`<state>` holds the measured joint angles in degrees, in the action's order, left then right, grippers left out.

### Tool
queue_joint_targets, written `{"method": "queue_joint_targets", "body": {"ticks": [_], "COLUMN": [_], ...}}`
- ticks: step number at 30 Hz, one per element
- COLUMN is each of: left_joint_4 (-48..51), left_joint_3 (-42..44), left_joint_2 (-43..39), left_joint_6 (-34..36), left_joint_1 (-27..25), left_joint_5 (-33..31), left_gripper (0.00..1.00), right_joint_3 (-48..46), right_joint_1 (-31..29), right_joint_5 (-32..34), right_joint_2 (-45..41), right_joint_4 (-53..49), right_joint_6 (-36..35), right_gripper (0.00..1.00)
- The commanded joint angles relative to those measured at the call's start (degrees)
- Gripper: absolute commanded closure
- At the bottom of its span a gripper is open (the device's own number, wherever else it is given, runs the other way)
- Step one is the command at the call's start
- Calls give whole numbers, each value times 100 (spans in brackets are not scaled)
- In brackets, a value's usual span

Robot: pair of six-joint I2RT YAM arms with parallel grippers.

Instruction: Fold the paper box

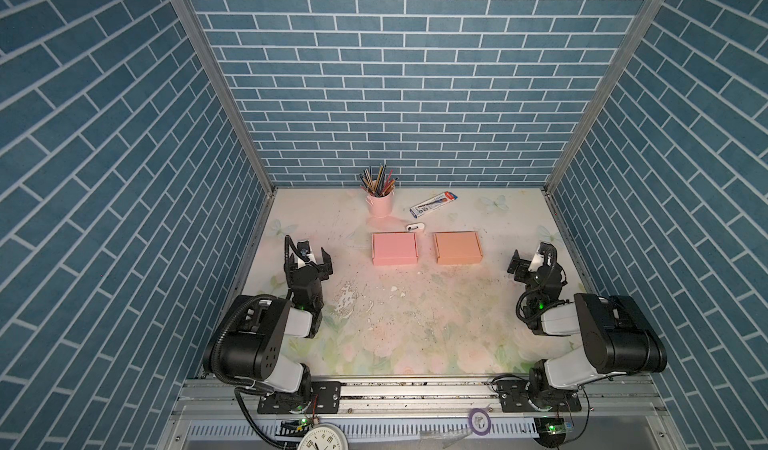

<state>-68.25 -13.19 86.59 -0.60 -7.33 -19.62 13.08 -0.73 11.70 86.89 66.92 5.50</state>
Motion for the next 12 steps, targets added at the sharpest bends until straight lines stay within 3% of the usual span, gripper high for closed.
{"method": "queue_joint_targets", "body": {"ticks": [1,12], "left_joint_4": [-154,-20], "left_joint_3": [-16,-73], "left_joint_2": [-11,-10], "left_joint_6": [34,-1], "left_joint_1": [50,165], "left_joint_5": [47,309], "left_gripper": [12,12], "right_joint_3": [53,35], "right_joint_1": [20,20], "right_joint_5": [-64,-63], "right_joint_2": [32,17], "right_joint_4": [208,226], "right_joint_6": [-159,-163], "right_gripper": [2,2]}}
